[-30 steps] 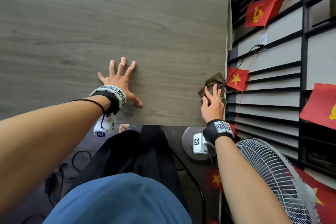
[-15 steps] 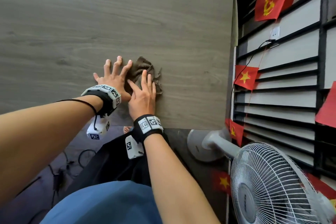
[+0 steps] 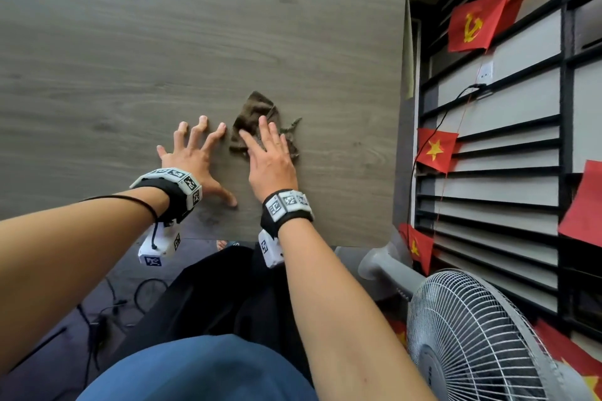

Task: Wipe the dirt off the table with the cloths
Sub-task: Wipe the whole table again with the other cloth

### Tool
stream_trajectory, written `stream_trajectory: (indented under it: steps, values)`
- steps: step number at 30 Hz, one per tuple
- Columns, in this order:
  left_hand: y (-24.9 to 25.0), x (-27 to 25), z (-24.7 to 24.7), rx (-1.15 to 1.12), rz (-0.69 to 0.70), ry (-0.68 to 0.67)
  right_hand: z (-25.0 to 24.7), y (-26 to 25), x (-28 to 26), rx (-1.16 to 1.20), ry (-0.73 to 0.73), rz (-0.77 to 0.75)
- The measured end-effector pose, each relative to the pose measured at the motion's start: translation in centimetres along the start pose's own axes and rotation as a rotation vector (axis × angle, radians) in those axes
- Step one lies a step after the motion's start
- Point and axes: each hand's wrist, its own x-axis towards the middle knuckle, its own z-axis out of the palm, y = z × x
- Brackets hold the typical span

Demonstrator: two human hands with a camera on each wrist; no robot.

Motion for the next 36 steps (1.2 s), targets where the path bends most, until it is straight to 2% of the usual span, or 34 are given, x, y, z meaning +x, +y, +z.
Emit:
stream_trajectory:
  steps: [7, 11, 17, 20, 23, 26, 29, 31, 33, 34, 36]
  values:
    - [0.0, -0.2, -0.1, -0.007, 0.002, 0.006, -4.9, 5.4, 5.3, -0.041, -0.053, 0.159]
    - [0.1, -0.2, -0.2, -0.005, 0.004, 0.007, -7.5, 8.7, 6.5, -0.071, -0.041, 0.240]
    - [0.0, -0.2, -0.2, -0.011, 0.001, 0.003, -10.8, 14.1, 2.3, -0.005, 0.160, 0.383]
    - [0.1, -0.2, -0.2, -0.015, 0.006, 0.004, -11.1, 16.1, -0.9, 0.005, 0.246, 0.410]
    - [0.1, -0.2, -0.2, -0.020, 0.016, 0.009, -11.2, 16.8, -2.5, 0.035, 0.320, 0.512]
    - [0.1, -0.3, -0.3, -0.018, 0.013, 0.010, -10.4, 14.4, -3.1, 0.023, 0.432, 0.582]
    - [-0.1, -0.3, -0.2, -0.004, 0.012, 0.020, -6.6, 7.9, -3.8, 0.050, 0.454, 0.485]
    - [-0.2, -0.3, -0.1, 0.013, 0.012, 0.023, -2.6, 2.0, -4.9, 0.131, 0.375, 0.372]
    - [-0.3, -0.1, 0.2, 0.012, 0.011, 0.038, 1.1, -3.7, -6.3, 0.193, 0.197, 0.233]
    - [-0.3, 0.0, 0.2, 0.001, 0.014, 0.060, 2.3, -5.8, -7.0, 0.211, 0.116, 0.181]
    - [-0.3, 0.0, 0.4, -0.022, 0.015, 0.094, 3.1, -6.9, -7.5, 0.246, 0.034, 0.122]
